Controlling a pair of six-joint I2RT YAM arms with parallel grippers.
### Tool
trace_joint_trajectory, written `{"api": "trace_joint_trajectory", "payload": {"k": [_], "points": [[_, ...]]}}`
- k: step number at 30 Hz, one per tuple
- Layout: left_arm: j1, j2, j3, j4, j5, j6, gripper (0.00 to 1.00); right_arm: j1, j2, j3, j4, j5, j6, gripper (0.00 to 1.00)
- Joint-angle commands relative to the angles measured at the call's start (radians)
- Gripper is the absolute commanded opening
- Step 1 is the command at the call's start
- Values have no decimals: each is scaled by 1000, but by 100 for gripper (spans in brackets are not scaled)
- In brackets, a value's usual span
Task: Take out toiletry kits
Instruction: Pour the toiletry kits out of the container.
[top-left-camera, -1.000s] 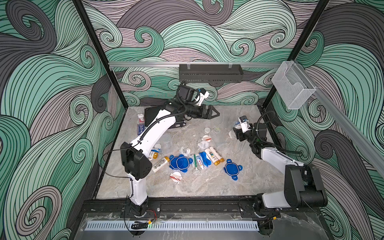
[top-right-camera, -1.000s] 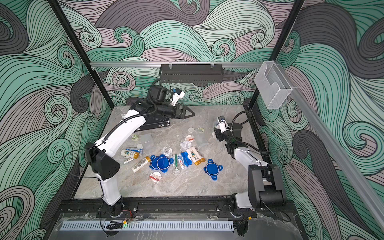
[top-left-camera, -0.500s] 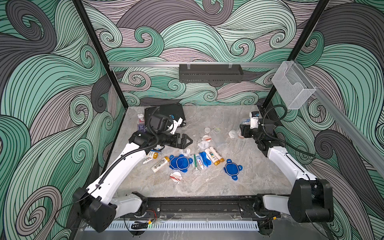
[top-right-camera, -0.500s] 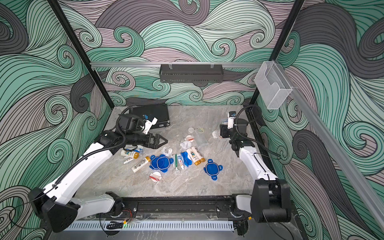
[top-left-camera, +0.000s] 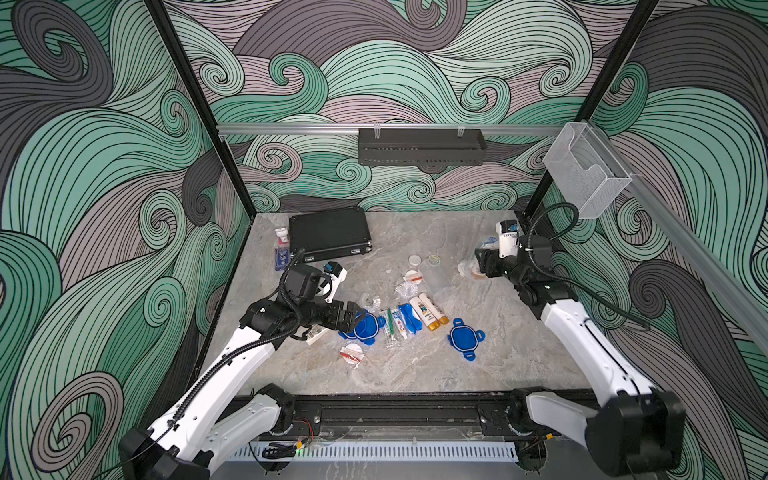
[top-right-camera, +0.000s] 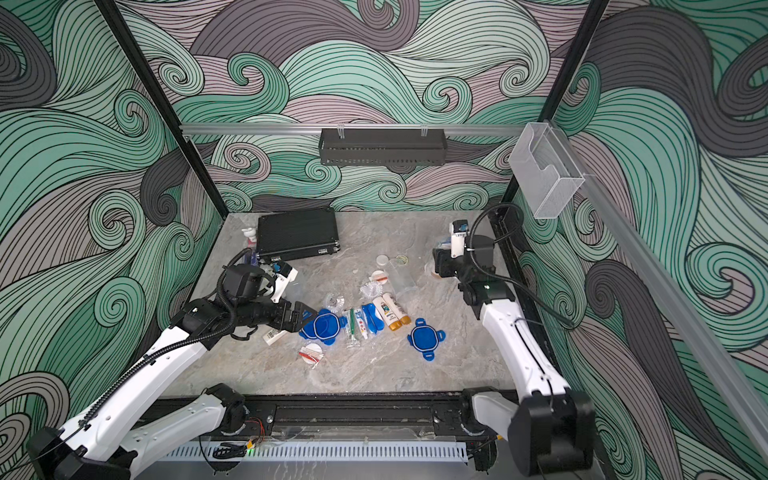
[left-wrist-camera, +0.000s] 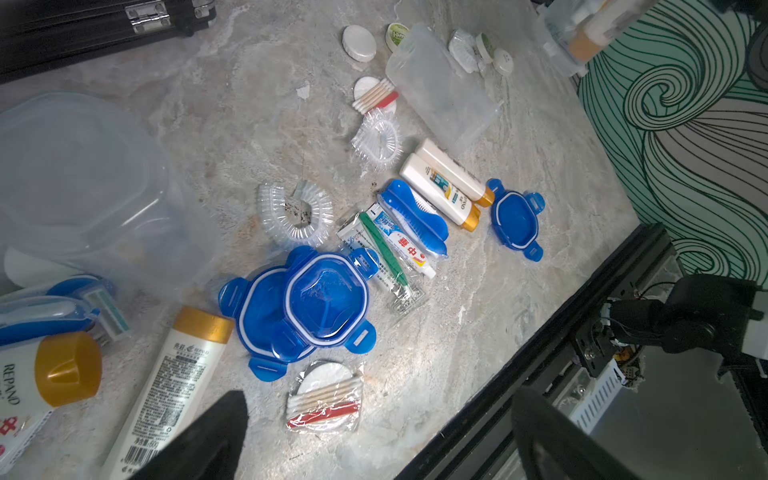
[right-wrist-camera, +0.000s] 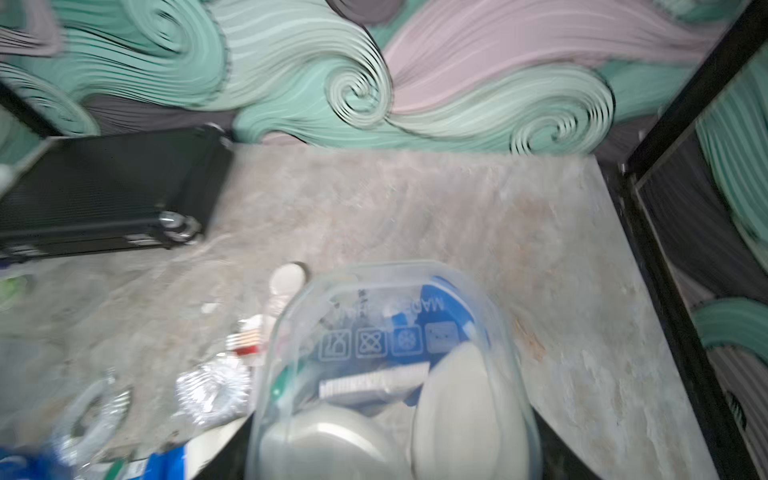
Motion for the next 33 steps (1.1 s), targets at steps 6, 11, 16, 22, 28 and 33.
{"api": "trace_joint_trajectory", "payload": {"k": [6,11,16,22,28,33], "points": [[7,-23,-13,-5,-35,-5,99,-30,1,-144,172,130,-27,46],[5,-34,-26,-4,-33,-5,99,-35,22,-141,218,78,7,45],[5,-25,-29,2,-31,-5,99,32,-69,112,151,68,-123,43],[5,-12,-24,-2,-32,-4,98,-65,62,-48,122,66,-16,46],[5,-17,-33,-2,-33,-3,99,-31,54,108,57,16,-15,45],[5,3,-26,-1,-32,-4,98,20,-47,245,94,30,-149,44]]}}
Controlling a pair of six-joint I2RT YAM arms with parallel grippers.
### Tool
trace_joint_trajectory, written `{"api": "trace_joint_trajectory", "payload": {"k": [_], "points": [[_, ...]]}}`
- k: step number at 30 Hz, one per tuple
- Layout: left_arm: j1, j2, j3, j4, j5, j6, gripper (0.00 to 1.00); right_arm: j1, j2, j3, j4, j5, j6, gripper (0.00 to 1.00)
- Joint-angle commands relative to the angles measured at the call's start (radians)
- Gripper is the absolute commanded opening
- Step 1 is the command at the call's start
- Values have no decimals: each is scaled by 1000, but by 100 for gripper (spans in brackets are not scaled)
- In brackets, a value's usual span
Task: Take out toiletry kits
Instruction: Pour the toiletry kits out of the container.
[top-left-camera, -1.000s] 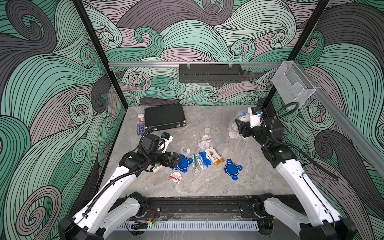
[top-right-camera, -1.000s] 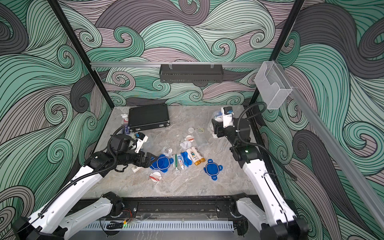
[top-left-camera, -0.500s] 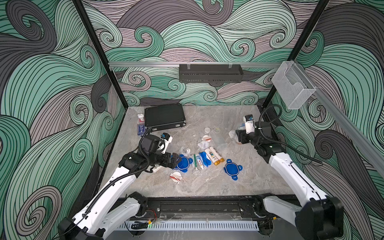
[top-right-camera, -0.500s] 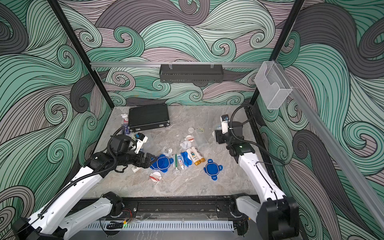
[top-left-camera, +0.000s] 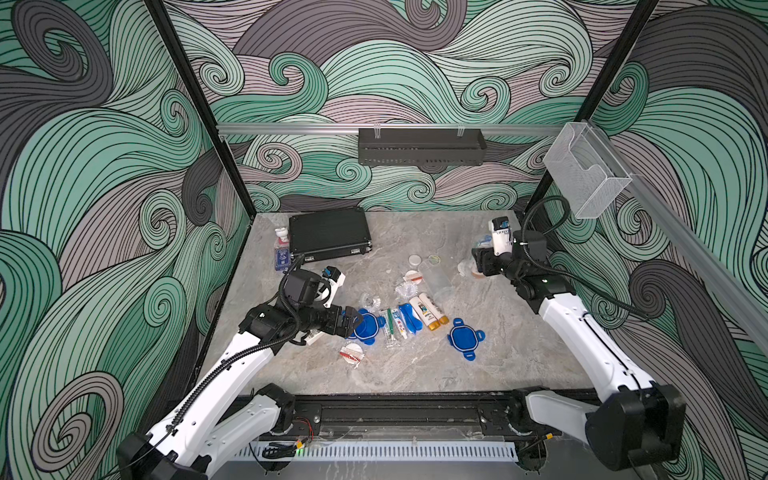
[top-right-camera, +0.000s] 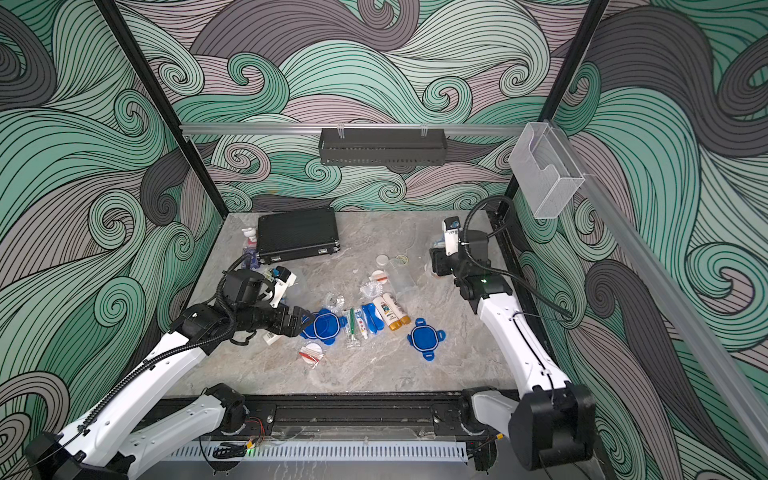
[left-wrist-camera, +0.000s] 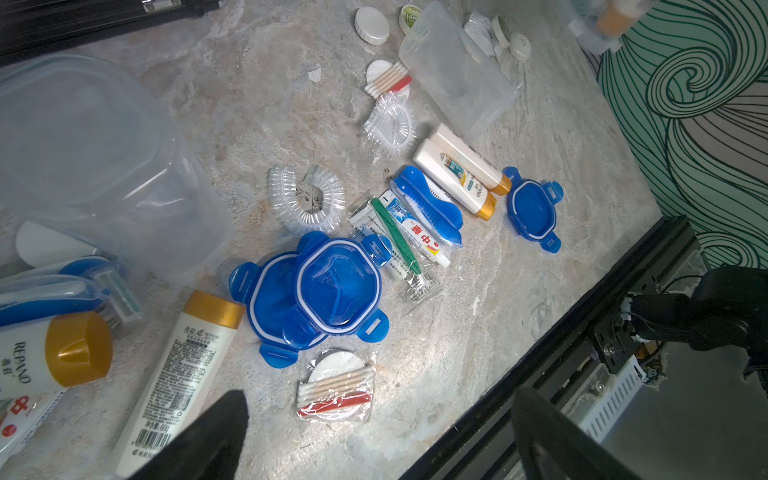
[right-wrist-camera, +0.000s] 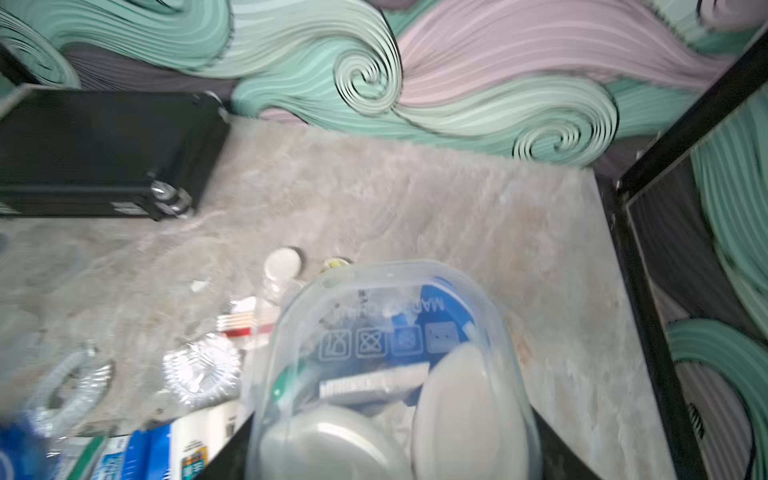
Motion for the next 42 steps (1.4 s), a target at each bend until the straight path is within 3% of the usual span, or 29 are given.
{"api": "trace_joint_trajectory", "payload": {"k": [1,3,7,8,13,15,17,20,23,28,31,33,35,38,42], "points": [[5,16,5,-5,-13,-2,99,11,-142,48,214,29,-90,44],[5,19,7,-5,-12,-1,99,-41,-112,-166,304,62,-21,45],[5,1,3,-6,-25,-1,99,-63,-42,-349,361,20,90,47],[5,-3,2,-4,-25,-1,99,-63,-42,-322,334,28,97,46],[5,-8,-5,-1,-16,-3,98,6,-88,113,169,14,3,44],[5,-2,-2,-4,-15,-4,99,15,-83,188,111,14,-33,45],[5,2,0,-4,-9,-4,99,-4,-93,29,158,90,-21,48],[5,-4,1,-7,-21,-2,99,-57,-44,-211,206,10,118,51],[5,-11,-5,-3,-24,-3,98,-39,-53,-198,213,-20,141,50],[4,-2,-6,-1,-14,-4,99,33,-159,39,170,0,50,44],[4,13,0,-5,-12,-3,99,-20,-106,-169,253,68,44,50],[4,16,1,-7,-11,0,99,-95,-23,-270,206,-22,135,52],[4,7,-1,-8,-23,1,99,-88,-19,-301,234,-26,177,51],[4,-1,-4,-8,-21,0,99,-43,-78,-64,141,-20,147,49],[3,4,-5,-3,-15,-1,99,83,-98,313,40,64,-35,48]]}}
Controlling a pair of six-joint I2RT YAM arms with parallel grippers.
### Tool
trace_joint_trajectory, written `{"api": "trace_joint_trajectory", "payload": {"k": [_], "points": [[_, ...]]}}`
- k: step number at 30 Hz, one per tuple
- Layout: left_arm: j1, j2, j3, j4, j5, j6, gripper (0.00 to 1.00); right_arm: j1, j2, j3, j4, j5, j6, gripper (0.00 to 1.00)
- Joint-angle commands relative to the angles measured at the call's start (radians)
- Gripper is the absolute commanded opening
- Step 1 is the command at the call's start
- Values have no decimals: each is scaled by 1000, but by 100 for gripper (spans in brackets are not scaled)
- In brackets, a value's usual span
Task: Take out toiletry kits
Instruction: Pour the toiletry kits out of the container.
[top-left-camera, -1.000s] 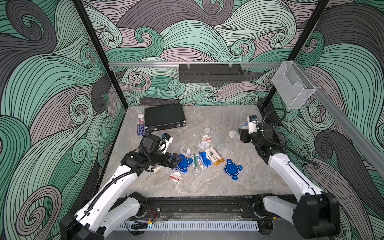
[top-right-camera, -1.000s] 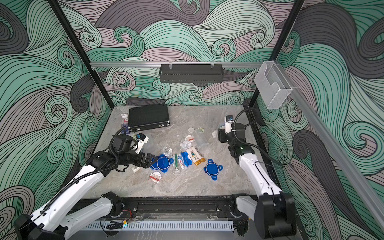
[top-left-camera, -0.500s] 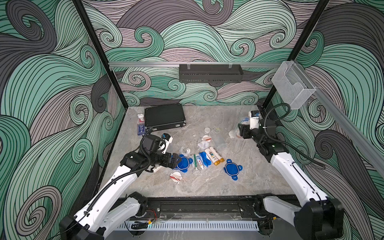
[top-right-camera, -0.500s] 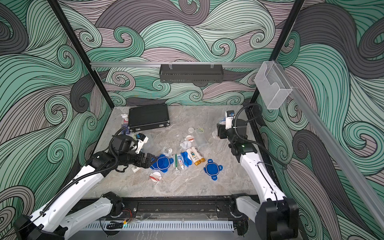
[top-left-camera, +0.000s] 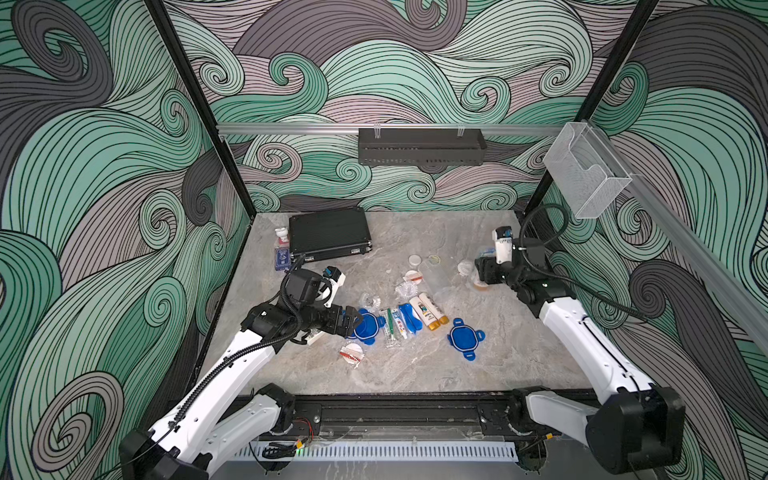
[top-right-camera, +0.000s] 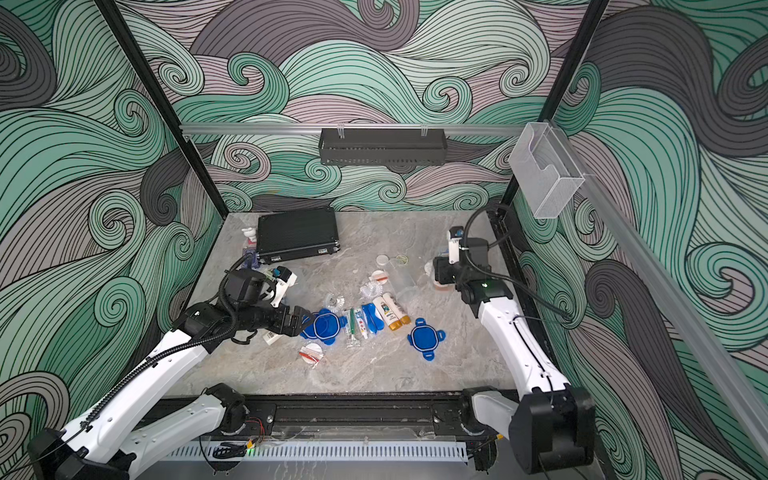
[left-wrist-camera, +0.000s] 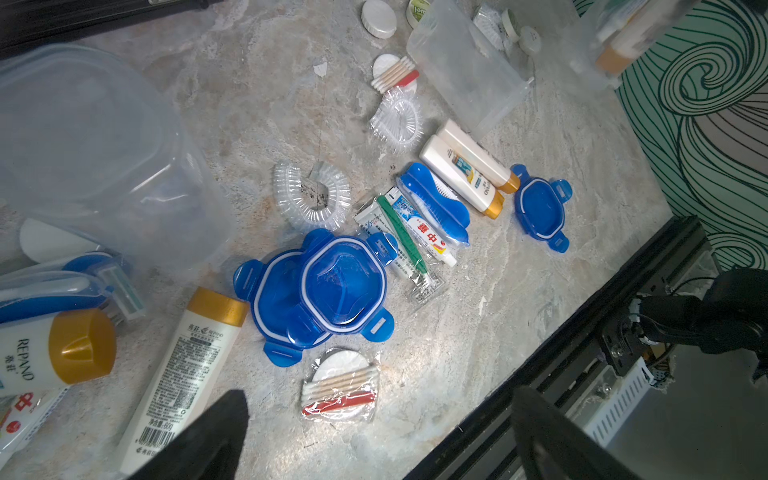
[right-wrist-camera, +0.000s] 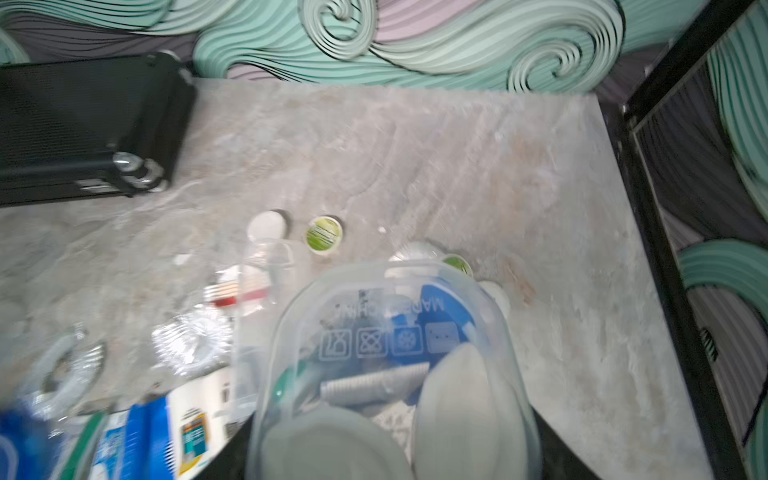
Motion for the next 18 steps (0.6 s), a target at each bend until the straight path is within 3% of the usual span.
{"api": "trace_joint_trajectory", "payload": {"k": [1,3,5,8,9,12,15,18], "points": [[4,-3,-2,-2,-4,1,99,61,-126,278,147,48,-104,48],[3,2,-2,-2,2,0,99,34,-158,59,205,115,-107,49],[4,-2,0,-5,5,3,99,-39,-131,-222,292,53,-8,51],[4,-13,-6,0,0,3,99,-40,-75,-365,351,10,61,52],[2,-13,-8,2,2,2,99,-39,-62,-350,358,11,56,52],[2,-7,-4,-1,8,2,99,-26,-55,-78,189,13,4,51],[2,-5,-5,1,7,3,99,26,-109,138,176,13,-41,51],[2,1,-5,2,8,3,98,27,-173,71,201,76,-80,52]]}}
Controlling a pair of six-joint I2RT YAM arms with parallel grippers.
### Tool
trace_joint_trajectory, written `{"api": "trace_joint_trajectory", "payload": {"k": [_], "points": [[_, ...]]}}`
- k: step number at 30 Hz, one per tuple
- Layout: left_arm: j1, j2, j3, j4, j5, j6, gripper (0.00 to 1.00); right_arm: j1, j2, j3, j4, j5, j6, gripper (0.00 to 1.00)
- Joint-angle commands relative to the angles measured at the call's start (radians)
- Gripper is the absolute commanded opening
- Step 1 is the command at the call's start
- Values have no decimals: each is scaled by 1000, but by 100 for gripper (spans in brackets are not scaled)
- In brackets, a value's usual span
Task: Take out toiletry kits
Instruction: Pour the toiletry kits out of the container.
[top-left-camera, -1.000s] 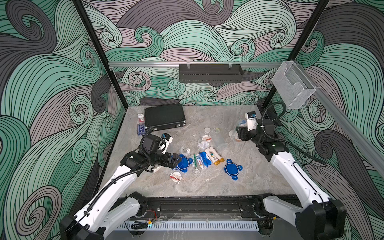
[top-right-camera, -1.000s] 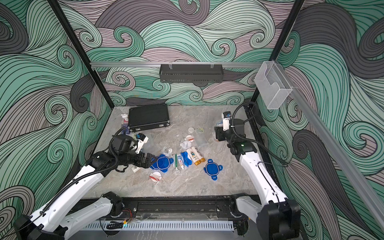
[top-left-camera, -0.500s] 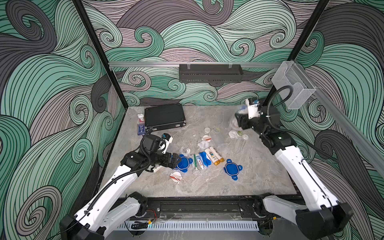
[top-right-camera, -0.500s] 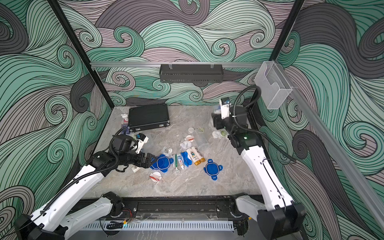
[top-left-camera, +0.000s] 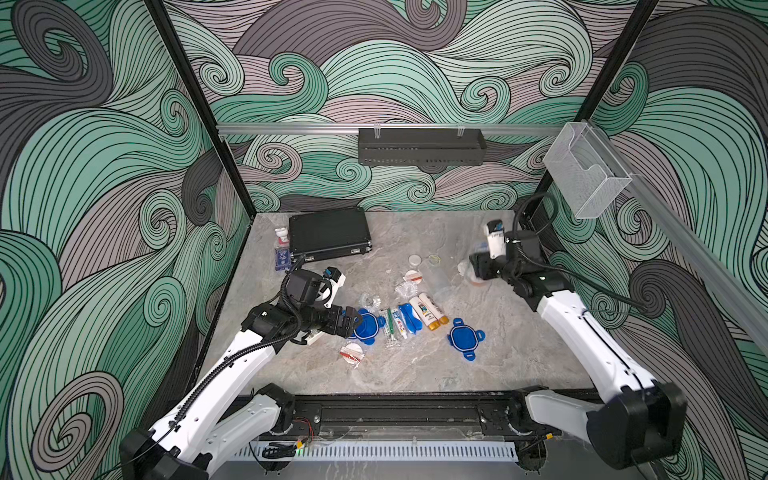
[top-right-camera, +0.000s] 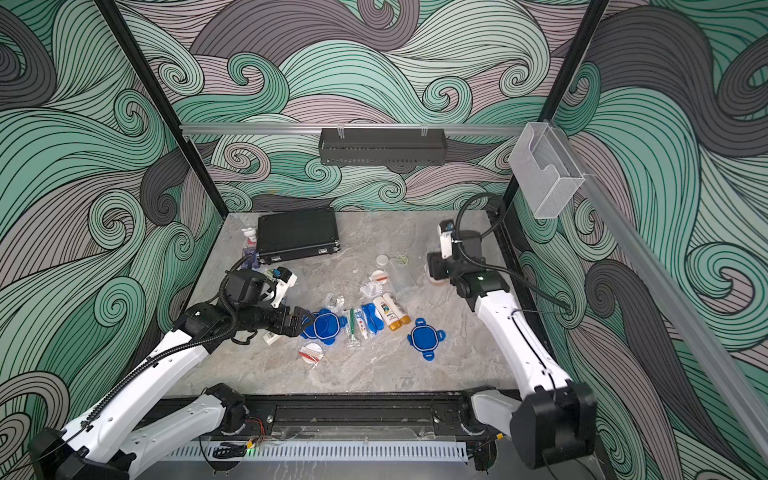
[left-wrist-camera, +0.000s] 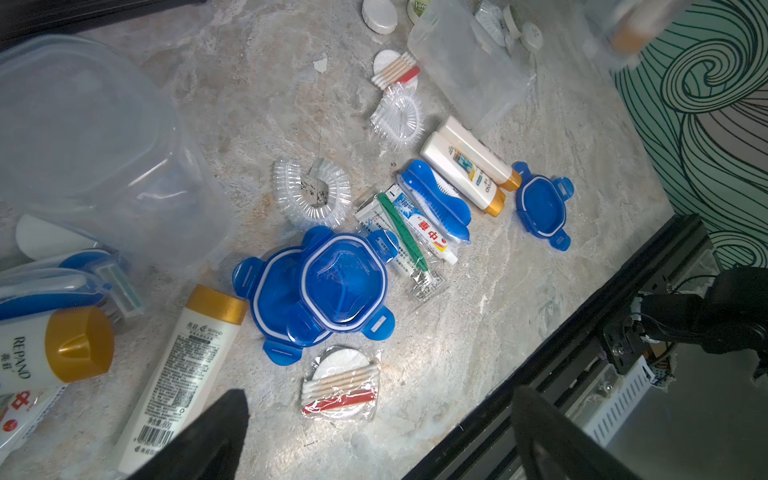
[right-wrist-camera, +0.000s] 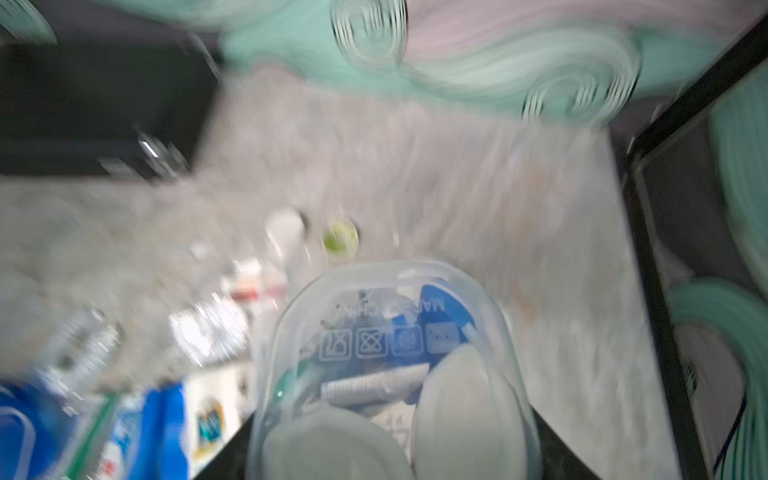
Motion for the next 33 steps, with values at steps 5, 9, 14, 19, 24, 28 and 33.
{"api": "trace_joint_trajectory", "payload": {"k": [5,9,14,19,24,28,33], "points": [[4,-1,4,0,1,6,99,-112,-4,-369,259,-10,88,53],[2,-9,0,-1,-3,6,99,-51,-33,-169,182,26,62,54],[2,-7,1,0,-2,7,99,66,-66,261,119,24,-78,52],[3,-13,3,-3,-4,6,98,-10,-28,-250,233,74,-2,57],[2,-23,-1,1,-5,6,98,16,-48,-235,221,58,24,57],[2,-17,-1,0,1,4,99,77,-61,188,85,-28,-27,55],[2,-15,2,-3,0,6,98,-37,-13,-204,228,34,8,60]]}}
